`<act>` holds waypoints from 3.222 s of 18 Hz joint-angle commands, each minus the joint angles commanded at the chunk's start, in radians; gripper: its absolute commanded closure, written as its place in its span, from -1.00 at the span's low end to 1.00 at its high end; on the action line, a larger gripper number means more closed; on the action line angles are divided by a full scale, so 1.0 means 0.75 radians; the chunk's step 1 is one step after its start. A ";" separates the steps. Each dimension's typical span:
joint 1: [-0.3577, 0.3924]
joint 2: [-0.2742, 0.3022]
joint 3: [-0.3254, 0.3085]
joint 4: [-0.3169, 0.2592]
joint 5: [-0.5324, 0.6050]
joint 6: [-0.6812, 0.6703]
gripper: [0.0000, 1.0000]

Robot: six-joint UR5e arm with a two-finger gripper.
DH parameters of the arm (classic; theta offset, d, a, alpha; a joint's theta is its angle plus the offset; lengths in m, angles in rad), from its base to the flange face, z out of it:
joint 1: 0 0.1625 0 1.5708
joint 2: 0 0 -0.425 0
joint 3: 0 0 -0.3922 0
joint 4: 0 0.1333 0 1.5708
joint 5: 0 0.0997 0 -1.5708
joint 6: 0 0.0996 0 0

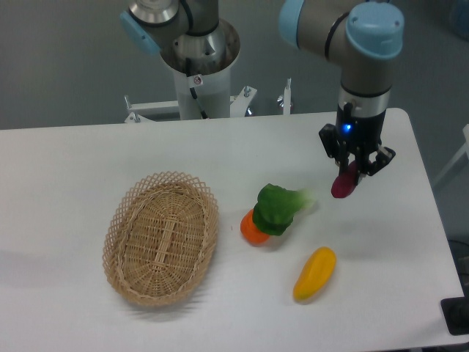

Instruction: Place the sweet potato on the table

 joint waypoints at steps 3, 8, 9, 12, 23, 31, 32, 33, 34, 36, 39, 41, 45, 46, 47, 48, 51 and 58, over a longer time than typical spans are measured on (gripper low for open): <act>0.002 -0.088 -0.008 0.100 0.043 0.014 0.36; -0.002 -0.256 -0.016 0.297 0.129 0.049 0.36; -0.002 -0.272 -0.016 0.303 0.129 0.049 0.36; -0.002 -0.289 -0.031 0.303 0.125 0.049 0.36; -0.004 -0.332 -0.063 0.303 0.127 0.049 0.36; -0.004 -0.317 -0.053 0.309 0.129 0.035 -1.00; -0.004 -0.313 -0.053 0.307 0.129 0.031 -1.00; -0.004 -0.299 -0.055 0.307 0.131 0.019 -1.00; -0.004 -0.277 -0.063 0.305 0.133 -0.014 -1.00; -0.006 -0.258 -0.078 0.307 0.131 -0.100 -1.00; -0.006 -0.240 -0.047 0.307 0.129 -0.104 -1.00; -0.006 -0.201 -0.035 0.305 0.127 -0.110 -1.00; 0.014 -0.074 -0.016 0.246 0.135 -0.098 -1.00; 0.031 -0.048 -0.004 0.211 0.135 -0.082 -1.00; 0.045 -0.025 0.012 0.160 0.135 -0.039 -1.00; 0.067 -0.011 0.030 0.105 0.135 0.034 -1.00; 0.155 0.018 0.076 -0.071 0.135 0.314 -1.00; 0.262 0.047 0.192 -0.358 0.119 0.663 -1.00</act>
